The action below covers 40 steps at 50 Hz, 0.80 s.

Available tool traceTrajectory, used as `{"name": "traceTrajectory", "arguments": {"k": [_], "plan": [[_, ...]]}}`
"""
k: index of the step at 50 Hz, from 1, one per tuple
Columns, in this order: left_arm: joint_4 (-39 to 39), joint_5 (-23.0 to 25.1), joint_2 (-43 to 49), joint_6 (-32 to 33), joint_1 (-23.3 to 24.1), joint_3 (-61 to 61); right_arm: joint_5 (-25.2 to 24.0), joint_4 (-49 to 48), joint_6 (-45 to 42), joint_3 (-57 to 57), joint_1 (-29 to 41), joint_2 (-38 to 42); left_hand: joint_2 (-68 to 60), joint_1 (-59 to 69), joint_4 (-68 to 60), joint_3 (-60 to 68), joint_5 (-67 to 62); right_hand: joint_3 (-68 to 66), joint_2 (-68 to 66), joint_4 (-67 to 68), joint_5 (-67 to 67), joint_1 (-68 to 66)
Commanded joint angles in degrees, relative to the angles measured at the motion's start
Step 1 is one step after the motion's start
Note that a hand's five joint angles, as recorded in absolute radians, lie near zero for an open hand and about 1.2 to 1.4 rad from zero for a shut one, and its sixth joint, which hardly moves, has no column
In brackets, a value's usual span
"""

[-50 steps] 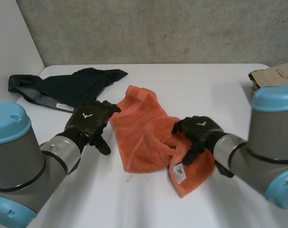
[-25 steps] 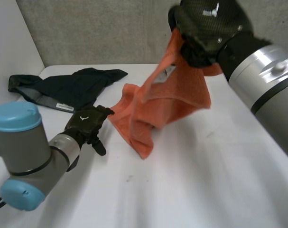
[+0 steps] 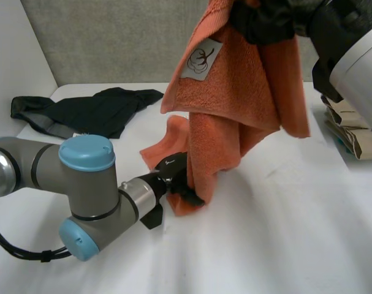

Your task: Fold the laundry.

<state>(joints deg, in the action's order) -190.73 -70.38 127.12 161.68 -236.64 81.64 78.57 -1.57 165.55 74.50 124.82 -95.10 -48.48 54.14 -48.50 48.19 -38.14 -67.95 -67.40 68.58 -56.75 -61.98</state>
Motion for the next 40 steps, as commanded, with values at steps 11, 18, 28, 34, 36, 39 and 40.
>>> {"name": "traceTrajectory", "arguments": {"k": [11,18,28,34,36,39,40], "plan": [[-0.70,-11.71,-23.13,7.15,-6.89,5.45,-5.52,9.82,-4.35,-0.32,-19.43,1.05,-31.52,25.86,-31.50,31.81,-31.86,-12.05,-12.60,11.42,-13.25,-18.02],[-0.26,-11.71,-32.64,18.66,-9.01,7.13,-12.12,12.20,-10.85,0.12,-26.29,10.10,-31.52,25.86,-31.50,31.81,-31.86,-12.05,-12.60,11.42,-13.25,-18.02],[1.76,-12.06,-24.13,23.86,-7.70,6.25,-14.92,14.56,-37.33,6.95,-26.38,20.74,-31.52,25.86,-31.50,31.81,-31.86,-12.05,-12.60,11.42,-13.25,-18.02],[2.64,-12.50,-19.28,25.88,-5.06,3.18,-17.39,23.97,-60.93,16.10,-26.91,20.75,-31.52,25.86,-31.50,31.81,-31.86,-12.05,-12.60,11.42,-13.25,-18.02],[2.55,-12.59,-19.11,26.41,-4.62,2.82,-17.83,27.92,-68.58,18.65,-27.08,20.57,-31.52,25.86,-31.50,31.81,-31.86,-4.45,-5.00,3.81,-5.65,-10.42],[2.55,-12.50,-19.37,26.50,-4.44,2.65,-18.88,29.34,-71.77,19.63,-27.17,20.31,-31.52,25.86,-31.50,31.81,-31.86,51.51,50.96,-52.15,50.31,45.54],[2.55,-12.50,-19.46,26.50,-4.36,2.73,-19.15,28.91,-71.42,19.37,-27.17,20.31,-31.52,25.86,-31.50,31.81,-31.86,57.95,57.40,-58.58,56.75,51.98]]}}
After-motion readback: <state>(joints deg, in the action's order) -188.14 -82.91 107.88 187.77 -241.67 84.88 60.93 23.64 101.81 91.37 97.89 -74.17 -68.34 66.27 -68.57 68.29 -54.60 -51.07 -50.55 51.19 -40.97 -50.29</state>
